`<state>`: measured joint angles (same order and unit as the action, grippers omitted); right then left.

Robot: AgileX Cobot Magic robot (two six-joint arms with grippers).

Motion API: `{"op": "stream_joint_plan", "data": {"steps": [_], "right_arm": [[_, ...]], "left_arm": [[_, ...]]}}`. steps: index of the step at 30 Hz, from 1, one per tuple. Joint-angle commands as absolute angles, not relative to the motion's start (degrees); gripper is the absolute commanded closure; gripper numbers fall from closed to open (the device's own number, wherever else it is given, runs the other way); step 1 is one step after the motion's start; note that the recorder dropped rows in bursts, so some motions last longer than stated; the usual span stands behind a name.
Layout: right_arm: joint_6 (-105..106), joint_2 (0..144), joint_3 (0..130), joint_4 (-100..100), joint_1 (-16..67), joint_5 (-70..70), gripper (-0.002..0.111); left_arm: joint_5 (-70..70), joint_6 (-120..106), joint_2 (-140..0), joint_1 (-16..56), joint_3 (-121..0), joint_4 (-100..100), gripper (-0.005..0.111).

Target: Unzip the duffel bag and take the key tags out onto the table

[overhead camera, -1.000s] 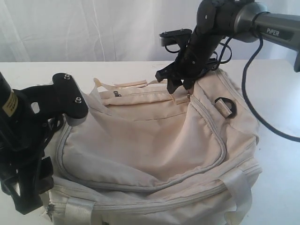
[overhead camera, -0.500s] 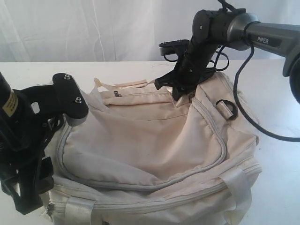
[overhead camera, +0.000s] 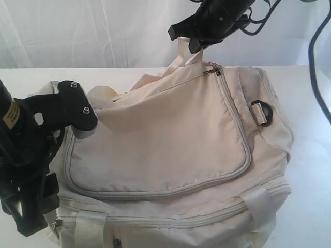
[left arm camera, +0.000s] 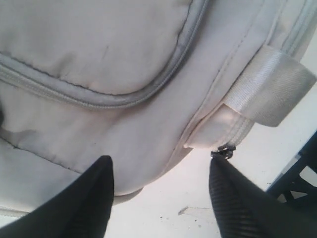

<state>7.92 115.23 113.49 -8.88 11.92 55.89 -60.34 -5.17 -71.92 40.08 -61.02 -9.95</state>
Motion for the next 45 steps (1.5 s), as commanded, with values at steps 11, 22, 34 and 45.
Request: {"op": "stream_joint_plan", "data": {"steps": [11, 22, 34, 45], "right_arm": [[2.1, 112.1, 113.9, -2.7, 11.3, 53.7, 0.106], [2.5, 107.6, 114.0, 0.6, 11.3, 61.4, 0.053], [2.2, 96.4, 104.3, 2.9, 11.3, 70.0, 0.058], [0.0, 76.7, 81.0, 1.7, 11.3, 64.5, 0.06]], "left_arm": [[-62.0, -3.6, -71.3, 40.0, -60.7, -11.6, 0.047], [-62.1, -4.0, -71.3, 40.0, -60.7, -12.1, 0.047], [-58.7, -4.8, -71.3, 40.0, -60.7, -12.2, 0.047], [-66.4, -4.9, -67.9, 40.1, -68.5, -9.2, 0.047]]}}
